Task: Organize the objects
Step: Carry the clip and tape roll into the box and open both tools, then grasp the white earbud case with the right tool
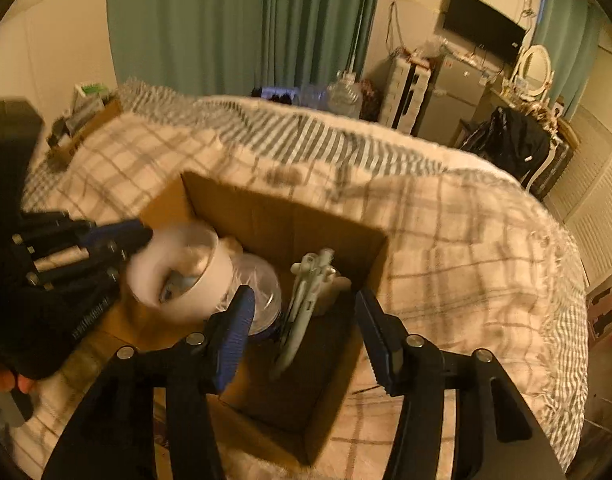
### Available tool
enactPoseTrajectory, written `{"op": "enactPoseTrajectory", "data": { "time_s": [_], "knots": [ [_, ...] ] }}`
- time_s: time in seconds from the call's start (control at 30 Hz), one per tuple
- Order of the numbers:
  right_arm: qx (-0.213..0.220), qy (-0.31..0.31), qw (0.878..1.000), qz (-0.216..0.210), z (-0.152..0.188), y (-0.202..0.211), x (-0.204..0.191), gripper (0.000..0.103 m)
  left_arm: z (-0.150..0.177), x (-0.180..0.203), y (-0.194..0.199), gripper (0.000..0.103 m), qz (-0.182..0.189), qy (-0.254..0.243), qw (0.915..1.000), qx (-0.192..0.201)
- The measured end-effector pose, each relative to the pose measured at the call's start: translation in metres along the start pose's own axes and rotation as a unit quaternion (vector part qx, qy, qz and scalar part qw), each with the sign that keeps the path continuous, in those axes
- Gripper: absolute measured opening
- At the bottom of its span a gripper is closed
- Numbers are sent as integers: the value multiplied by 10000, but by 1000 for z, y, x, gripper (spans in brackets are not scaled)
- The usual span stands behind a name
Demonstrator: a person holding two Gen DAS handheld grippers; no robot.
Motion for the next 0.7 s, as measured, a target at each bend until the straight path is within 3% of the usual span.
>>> {"op": "enactPoseTrajectory", "data": {
  "time_s": [0.03,0.07,0.1,0.23,0.37,0.53,0.6,0.7],
  "knots": [
    [51,-3,10000,60,-2,10,2,54,0,0,8,34,23,23,10000,35],
    [102,-1,9999,111,-4,19,3,56,-1,0,17,54,50,48,9999,96],
    [148,6,9998,153,-5,29,4,57,-3,-1,27,67,80,78,9997,198],
    [362,45,9988,336,-9,72,4,63,-9,-1,66,73,259,70,9987,443],
    [627,64,9968,486,-10,122,1,69,-14,-8,107,91,383,175,9966,704],
    [889,56,9941,622,-8,176,-5,77,-11,-23,157,96,604,315,9927,999],
    [934,61,9933,683,-6,192,-9,80,-8,-29,175,103,640,341,9911,1120],
    [1095,52,9915,704,2,221,-18,89,3,-40,201,103,676,396,9884,1299]
  ]
}}
Point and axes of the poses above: each gripper's, at about its wrist camera, not at the fingertips, and y roughly against the way its jaws point, x to its right, z to its underside, the point moved 6 cm from there along -y, roughly the way its jaws point, and after that the axes turned 13 degrees about y, right-handed, at the moved point
